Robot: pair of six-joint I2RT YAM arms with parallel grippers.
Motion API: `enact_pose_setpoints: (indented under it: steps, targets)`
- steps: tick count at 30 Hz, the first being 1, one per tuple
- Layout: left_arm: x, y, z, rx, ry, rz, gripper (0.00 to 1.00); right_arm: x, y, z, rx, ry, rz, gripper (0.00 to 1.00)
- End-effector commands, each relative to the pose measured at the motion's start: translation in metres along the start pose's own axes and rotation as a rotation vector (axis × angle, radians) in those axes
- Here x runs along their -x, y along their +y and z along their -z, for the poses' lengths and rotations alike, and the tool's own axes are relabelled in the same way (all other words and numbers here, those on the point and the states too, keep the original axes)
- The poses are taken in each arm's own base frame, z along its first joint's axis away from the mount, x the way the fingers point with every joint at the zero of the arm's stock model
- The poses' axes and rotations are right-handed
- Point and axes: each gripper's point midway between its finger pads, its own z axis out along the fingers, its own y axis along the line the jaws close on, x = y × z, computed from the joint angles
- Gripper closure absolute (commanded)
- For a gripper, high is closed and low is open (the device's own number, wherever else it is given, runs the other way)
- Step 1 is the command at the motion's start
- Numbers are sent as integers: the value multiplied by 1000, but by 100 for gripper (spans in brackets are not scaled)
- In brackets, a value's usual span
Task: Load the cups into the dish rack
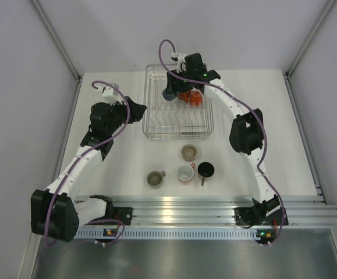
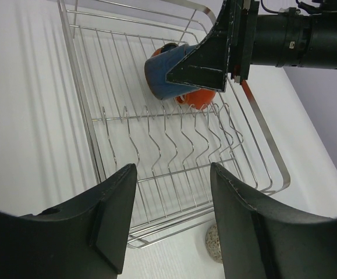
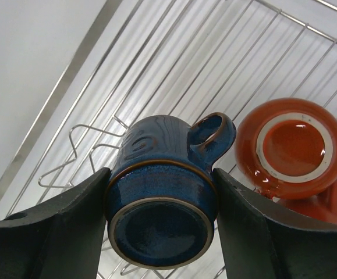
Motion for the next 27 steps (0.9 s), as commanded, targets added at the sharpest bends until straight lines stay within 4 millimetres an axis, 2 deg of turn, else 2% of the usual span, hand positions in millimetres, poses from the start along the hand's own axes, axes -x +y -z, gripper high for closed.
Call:
enact_pose_setpoints:
  steps: [1,18,27]
  targets:
    - [11,-5,-1,-21,-30,-22,41,14,1,3,-13,-24,47,100]
    - [8,-5,3,-25,-25,-18,41,-8,-28,3,-147,66,92,100]
    - [8,-5,4,-24,-25,-22,41,-16,-36,-8,-166,88,86,100]
